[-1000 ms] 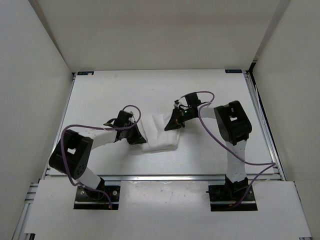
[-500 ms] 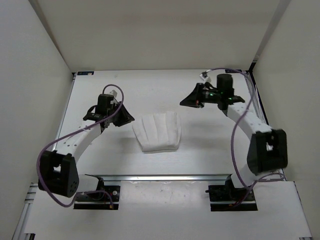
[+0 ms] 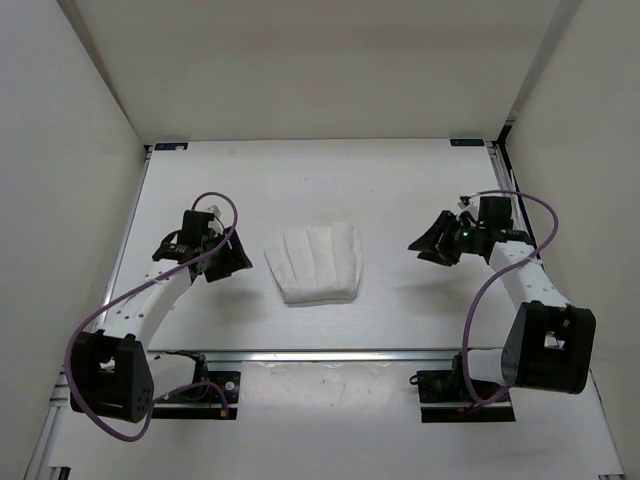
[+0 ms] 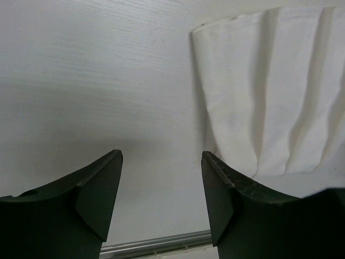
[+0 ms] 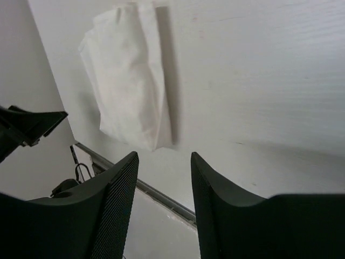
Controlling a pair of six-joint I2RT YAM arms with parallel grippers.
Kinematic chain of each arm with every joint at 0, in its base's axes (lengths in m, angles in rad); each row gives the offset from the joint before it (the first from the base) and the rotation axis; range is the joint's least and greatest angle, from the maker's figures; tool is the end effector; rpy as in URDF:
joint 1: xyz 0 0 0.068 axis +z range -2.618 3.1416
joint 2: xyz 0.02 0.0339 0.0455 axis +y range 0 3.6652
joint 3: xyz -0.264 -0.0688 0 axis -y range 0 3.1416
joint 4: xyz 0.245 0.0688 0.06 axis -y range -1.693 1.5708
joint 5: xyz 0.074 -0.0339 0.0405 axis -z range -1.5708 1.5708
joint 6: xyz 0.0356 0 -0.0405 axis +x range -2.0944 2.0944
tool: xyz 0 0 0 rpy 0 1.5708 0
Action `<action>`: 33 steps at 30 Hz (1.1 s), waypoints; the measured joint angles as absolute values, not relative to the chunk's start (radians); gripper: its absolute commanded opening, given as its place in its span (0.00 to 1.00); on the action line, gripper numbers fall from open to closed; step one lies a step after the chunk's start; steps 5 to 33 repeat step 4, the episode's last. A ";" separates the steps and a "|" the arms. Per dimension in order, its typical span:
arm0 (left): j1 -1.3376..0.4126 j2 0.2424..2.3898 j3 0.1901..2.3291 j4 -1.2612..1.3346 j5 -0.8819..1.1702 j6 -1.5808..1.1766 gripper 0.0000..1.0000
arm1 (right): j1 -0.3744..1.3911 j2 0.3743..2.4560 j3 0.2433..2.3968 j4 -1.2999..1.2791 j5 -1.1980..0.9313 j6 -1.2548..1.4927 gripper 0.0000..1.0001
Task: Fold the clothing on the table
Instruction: Fold the skirt
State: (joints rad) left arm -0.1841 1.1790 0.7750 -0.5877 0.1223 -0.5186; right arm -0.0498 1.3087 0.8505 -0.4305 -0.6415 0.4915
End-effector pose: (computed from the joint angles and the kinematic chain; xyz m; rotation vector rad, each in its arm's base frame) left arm 0.2232 -0.0460 0.2248 -0.3872 2.5795 -0.4173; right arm 0.2632 0.0082 0.2343 0.3754 2.4299 0.9814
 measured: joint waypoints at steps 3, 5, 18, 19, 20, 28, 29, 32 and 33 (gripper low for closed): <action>-0.152 1.176 0.759 -0.607 0.136 -0.497 0.73 | -0.086 1.309 0.828 -0.455 -0.616 0.473 0.50; -0.145 1.174 0.751 -0.608 0.142 -0.493 0.75 | -0.087 1.309 0.823 -0.462 -0.607 0.465 0.50; -0.145 1.174 0.751 -0.608 0.142 -0.493 0.75 | -0.087 1.309 0.823 -0.462 -0.607 0.465 0.50; -0.145 1.174 0.751 -0.608 0.142 -0.493 0.75 | -0.087 1.309 0.823 -0.462 -0.607 0.465 0.50; -0.145 1.174 0.751 -0.608 0.142 -0.493 0.75 | -0.087 1.309 0.823 -0.462 -0.607 0.465 0.50; -0.145 1.174 0.751 -0.608 0.142 -0.493 0.75 | -0.087 1.309 0.823 -0.462 -0.607 0.465 0.50; -0.145 1.174 0.751 -0.608 0.142 -0.493 0.75 | -0.087 1.309 0.823 -0.462 -0.607 0.465 0.50; -0.145 1.174 0.751 -0.608 0.142 -0.493 0.75 | -0.087 1.309 0.823 -0.462 -0.607 0.465 0.50; -0.145 1.174 0.751 -0.608 0.142 -0.493 0.75 | -0.087 1.309 0.823 -0.462 -0.607 0.465 0.50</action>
